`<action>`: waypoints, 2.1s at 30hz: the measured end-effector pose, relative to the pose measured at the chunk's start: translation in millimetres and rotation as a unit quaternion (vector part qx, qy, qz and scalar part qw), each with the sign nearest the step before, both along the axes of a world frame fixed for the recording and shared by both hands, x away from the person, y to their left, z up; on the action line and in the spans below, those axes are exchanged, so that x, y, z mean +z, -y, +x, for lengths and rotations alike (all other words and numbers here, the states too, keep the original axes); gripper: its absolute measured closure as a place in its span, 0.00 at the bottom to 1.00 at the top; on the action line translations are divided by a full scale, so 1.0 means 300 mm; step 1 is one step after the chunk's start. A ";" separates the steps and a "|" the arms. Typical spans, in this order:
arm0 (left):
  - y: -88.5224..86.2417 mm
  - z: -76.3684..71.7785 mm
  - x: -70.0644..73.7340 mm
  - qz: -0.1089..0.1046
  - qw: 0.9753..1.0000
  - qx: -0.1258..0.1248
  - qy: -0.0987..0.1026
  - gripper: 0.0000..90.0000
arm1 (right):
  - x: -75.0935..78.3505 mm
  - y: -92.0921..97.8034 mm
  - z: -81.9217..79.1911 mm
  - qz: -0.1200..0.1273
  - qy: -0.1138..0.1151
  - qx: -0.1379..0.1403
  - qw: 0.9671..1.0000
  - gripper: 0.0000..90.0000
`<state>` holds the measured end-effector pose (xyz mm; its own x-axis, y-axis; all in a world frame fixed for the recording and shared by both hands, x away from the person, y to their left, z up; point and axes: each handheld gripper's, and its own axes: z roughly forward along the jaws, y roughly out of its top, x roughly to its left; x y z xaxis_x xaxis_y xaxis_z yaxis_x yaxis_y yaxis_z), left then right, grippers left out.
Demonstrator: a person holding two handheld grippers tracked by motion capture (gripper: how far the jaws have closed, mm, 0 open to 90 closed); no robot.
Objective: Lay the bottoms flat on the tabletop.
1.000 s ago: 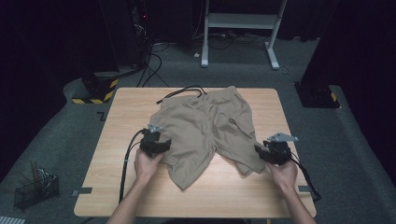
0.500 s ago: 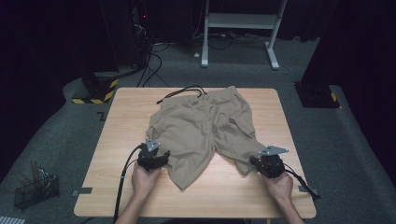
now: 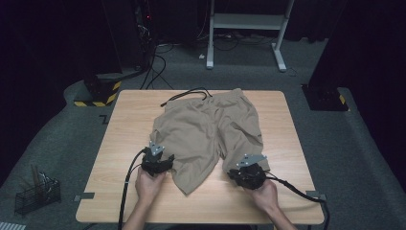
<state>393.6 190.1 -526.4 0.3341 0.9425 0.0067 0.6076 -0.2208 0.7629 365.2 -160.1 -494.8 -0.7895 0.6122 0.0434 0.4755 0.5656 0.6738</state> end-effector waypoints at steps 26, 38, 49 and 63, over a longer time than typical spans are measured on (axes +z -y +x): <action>0.000 0.000 0.000 -0.001 1.000 0.002 0.000 0.45 | -0.051 0.324 0.069 -0.009 0.023 -0.180 0.983 0.97; 0.000 -0.001 0.000 -0.002 1.000 0.002 -0.001 0.45 | 0.143 0.315 0.051 0.028 0.089 -0.145 0.985 0.93; 0.001 -0.001 0.000 -0.002 1.000 0.003 -0.001 0.45 | 0.073 0.290 0.029 0.037 0.070 -0.145 0.986 0.58; 0.000 -0.001 0.000 -0.002 1.000 0.003 -0.001 0.45 | 0.130 0.430 0.003 0.116 0.077 -0.179 0.974 0.62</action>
<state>393.3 190.0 -526.4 0.3277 0.9448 0.0018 0.6102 -0.2131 0.7631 366.0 -289.2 -456.0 -0.5356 0.8372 0.1111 0.4972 0.2062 0.8428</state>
